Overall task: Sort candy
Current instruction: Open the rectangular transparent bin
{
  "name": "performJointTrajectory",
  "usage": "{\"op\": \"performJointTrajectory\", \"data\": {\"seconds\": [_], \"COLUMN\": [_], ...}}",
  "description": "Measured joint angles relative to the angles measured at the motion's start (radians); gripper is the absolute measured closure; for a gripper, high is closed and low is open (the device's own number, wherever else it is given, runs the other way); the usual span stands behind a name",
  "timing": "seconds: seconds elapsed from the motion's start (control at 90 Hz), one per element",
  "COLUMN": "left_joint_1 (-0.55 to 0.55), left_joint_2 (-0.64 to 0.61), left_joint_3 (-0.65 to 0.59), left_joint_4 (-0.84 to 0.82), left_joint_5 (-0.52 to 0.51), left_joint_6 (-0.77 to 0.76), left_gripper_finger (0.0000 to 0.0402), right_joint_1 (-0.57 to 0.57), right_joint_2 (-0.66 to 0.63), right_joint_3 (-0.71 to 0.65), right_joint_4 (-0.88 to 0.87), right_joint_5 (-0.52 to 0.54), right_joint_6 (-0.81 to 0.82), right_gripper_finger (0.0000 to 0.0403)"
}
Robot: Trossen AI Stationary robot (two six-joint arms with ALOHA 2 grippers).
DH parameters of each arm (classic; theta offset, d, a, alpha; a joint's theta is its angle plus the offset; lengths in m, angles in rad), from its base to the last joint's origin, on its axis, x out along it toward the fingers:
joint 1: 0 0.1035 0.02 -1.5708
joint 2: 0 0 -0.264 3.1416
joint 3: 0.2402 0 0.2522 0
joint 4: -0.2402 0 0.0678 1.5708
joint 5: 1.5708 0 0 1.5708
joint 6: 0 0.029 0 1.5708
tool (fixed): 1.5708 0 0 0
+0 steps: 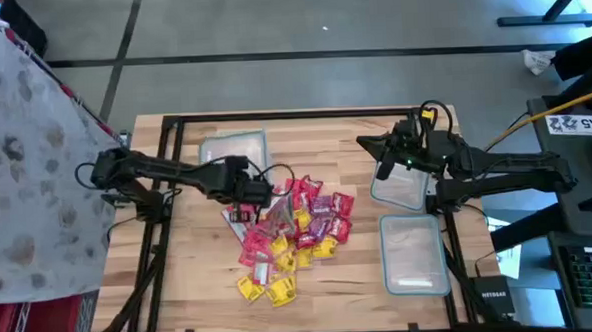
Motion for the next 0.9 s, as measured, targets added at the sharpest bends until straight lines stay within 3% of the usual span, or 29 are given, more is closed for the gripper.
{"op": "performJointTrajectory", "data": {"seconds": [0.256,0.544,0.733,0.9], "left_joint_1": [-0.105,-0.171,-0.235,-0.272], "left_joint_2": [0.0,0.0,0.0,0.0], "left_joint_3": [0.026,0.026,-0.012,-0.093], "left_joint_4": [-0.022,-0.017,0.025,0.179], "left_joint_5": [0.191,0.459,0.519,0.576], "left_joint_6": [-0.298,-0.887,-1.207,-1.394], "left_gripper_finger": [0.0378,0.0378,0.0378,0.0378], "right_joint_1": [0.0,0.0,0.0,0.0], "right_joint_2": [0.0,0.0,0.0,0.0], "right_joint_3": [0.0,0.0,0.0,0.0], "right_joint_4": [-0.004,-0.07,-0.075,-0.077], "right_joint_5": [0.0,0.0,0.0,0.0], "right_joint_6": [0.0,-0.001,-0.001,-0.027], "right_gripper_finger": [0.0402,0.0402,0.0402,0.0402]}}
